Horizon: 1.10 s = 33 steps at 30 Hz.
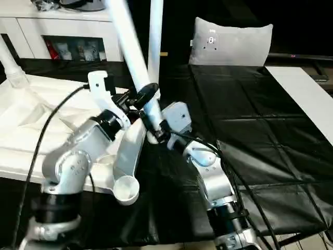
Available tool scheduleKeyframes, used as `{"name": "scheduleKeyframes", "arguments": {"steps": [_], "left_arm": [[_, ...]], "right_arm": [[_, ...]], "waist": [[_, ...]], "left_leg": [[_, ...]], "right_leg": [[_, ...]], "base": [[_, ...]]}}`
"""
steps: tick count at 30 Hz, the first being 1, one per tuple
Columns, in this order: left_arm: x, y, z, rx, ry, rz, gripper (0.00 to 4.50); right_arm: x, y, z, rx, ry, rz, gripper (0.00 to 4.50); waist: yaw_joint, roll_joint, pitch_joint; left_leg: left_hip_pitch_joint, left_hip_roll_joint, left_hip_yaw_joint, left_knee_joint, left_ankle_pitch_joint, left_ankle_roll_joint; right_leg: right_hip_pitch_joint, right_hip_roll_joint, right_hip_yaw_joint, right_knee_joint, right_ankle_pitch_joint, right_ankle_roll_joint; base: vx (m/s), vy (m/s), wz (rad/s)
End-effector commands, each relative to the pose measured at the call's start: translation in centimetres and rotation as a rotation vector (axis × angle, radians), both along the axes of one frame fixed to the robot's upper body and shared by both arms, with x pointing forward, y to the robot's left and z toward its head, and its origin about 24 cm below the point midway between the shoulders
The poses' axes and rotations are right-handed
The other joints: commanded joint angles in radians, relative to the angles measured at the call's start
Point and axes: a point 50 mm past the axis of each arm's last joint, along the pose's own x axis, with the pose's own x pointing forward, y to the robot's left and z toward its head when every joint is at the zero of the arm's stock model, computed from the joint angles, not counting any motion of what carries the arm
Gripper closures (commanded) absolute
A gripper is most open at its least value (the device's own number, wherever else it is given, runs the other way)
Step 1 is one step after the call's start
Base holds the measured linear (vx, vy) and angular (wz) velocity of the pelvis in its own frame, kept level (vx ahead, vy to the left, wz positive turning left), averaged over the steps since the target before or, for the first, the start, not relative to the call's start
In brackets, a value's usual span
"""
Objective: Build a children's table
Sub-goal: Pick table leg
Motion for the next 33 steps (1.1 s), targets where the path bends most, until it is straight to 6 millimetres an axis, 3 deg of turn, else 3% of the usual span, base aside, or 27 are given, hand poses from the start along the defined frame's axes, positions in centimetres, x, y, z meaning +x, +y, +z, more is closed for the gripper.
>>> {"name": "scheduleKeyframes", "arguments": {"steps": [1, 2, 7, 8, 10, 12, 17, 23, 24, 25, 26, 33], "left_arm": [[0.3, 0.5, 1.1, 0.012, -0.047, -0.010, 2.59], [0.3, 0.7, 1.2, 0.016, -0.049, -0.021, 2.59], [0.3, 1.2, 1.3, 0.048, -0.050, -0.083, 2.59], [0.3, 1.4, 1.3, 0.056, -0.044, -0.111, 2.59], [0.1, 1.8, 1.4, 0.062, -0.035, -0.160, 2.59], [0.0, 2.0, 1.6, 0.070, -0.036, -0.216, 2.59], [-0.4, 2.7, 2.7, 0.043, -0.021, -0.366, 2.59], [-0.9, 2.6, 4.2, -0.018, -0.033, -0.519, 2.59], [-1.0, 2.6, 4.4, -0.032, -0.036, -0.542, 2.59], [-1.2, 2.5, 4.6, -0.044, -0.041, -0.574, 2.59], [-1.3, 2.4, 4.7, -0.050, -0.043, -0.594, 2.59], [-2.4, 1.7, 5.8, -0.115, -0.052, -0.816, 2.59]], "right_arm": [[-0.9, 0.0, 0.5, 0.042, 0.044, 0.083, 1.01], [-1.1, -0.3, 0.9, 0.065, 0.057, 0.099, 0.91], [-1.4, -1.9, 1.9, 0.119, 0.119, 0.149, 0.47], [-1.5, -2.5, 2.4, 0.142, 0.152, 0.168, 0.35], [-1.4, -3.6, 3.0, 0.178, 0.207, 0.188, 0.12], [-1.0, -4.7, 3.5, 0.192, 0.264, 0.168, 0.05], [0.4, -7.0, 4.3, 0.236, 0.427, 0.149, 0.00], [0.4, -7.6, 5.6, 0.295, 0.476, 0.258, 0.00], [0.3, -7.5, 5.7, 0.289, 0.484, 0.276, 0.00], [0.2, -7.5, 5.8, 0.276, 0.493, 0.303, 0.00], [0.1, -7.4, 5.8, 0.267, 0.500, 0.323, 0.00], [-0.6, -6.6, 7.2, 0.303, 0.520, 0.501, 0.00]], "waist": [[-0.001, 0.014, -0.071], [0.000, 0.010, -0.070], [0.006, 0.013, -0.070], [0.007, 0.002, -0.069], [0.013, 0.009, -0.069], [0.014, 0.006, -0.068], [0.017, 0.008, -0.068], [0.023, 0.008, -0.071], [0.024, 0.001, -0.071], [0.026, 0.004, -0.071], [0.025, 0.000, -0.070], [0.037, 0.000, -0.070]], "left_leg": [[0.019, 0.055, -0.019, -0.071, -0.067, 0.042], [0.019, 0.055, -0.020, -0.072, -0.072, 0.044], [0.021, 0.058, -0.021, -0.075, -0.083, 0.033], [0.022, 0.058, -0.019, -0.074, -0.087, 0.031], [0.022, 0.056, -0.019, -0.075, -0.084, 0.030], [0.022, 0.056, -0.017, -0.075, -0.088, 0.023], [0.024, 0.047, -0.016, -0.075, -0.095, -0.005], [0.022, 0.050, -0.015, -0.073, -0.081, -0.010], [0.021, 0.050, -0.014, -0.073, -0.078, -0.009], [0.021, 0.050, -0.014, -0.072, -0.071, -0.008], [0.021, 0.049, -0.013, -0.072, -0.072, -0.006], [0.023, 0.050, -0.011, -0.072, -0.075, -0.008]], "right_leg": [[0.053, -0.075, 0.048, -0.059, 0.095, -0.238], [0.056, -0.075, 0.048, -0.060, 0.090, -0.237], [0.054, -0.078, 0.048, -0.060, 0.050, -0.243], [0.053, -0.077, 0.049, -0.062, 0.041, -0.242], [0.052, -0.077, 0.049, -0.060, 0.026, -0.240], [0.049, -0.078, 0.048, -0.063, 0.006, -0.241], [0.049, -0.076, 0.046, -0.066, -0.061, -0.242], [0.049, -0.079, 0.044, -0.065, -0.043, -0.247], [0.050, -0.078, 0.044, -0.065, -0.039, -0.251], [0.050, -0.079, 0.044, -0.063, -0.035, -0.254], [0.050, -0.078, 0.044, -0.065, -0.038, -0.253], [0.047, -0.079, 0.044, -0.066, -0.076, -0.243]], "base": [[0.000, 0.000, 0.00], [0.000, 0.000, 0.00], [0.000, 0.000, 0.00], [0.000, 0.000, 0.00], [0.000, 0.000, 0.00], [0.000, 0.000, 0.00], [0.000, 0.000, 0.00], [0.000, 0.000, 0.00], [0.000, 0.000, 0.00], [0.000, 0.000, 0.00], [0.000, 0.000, 0.00], [0.000, 0.000, 0.00]]}}
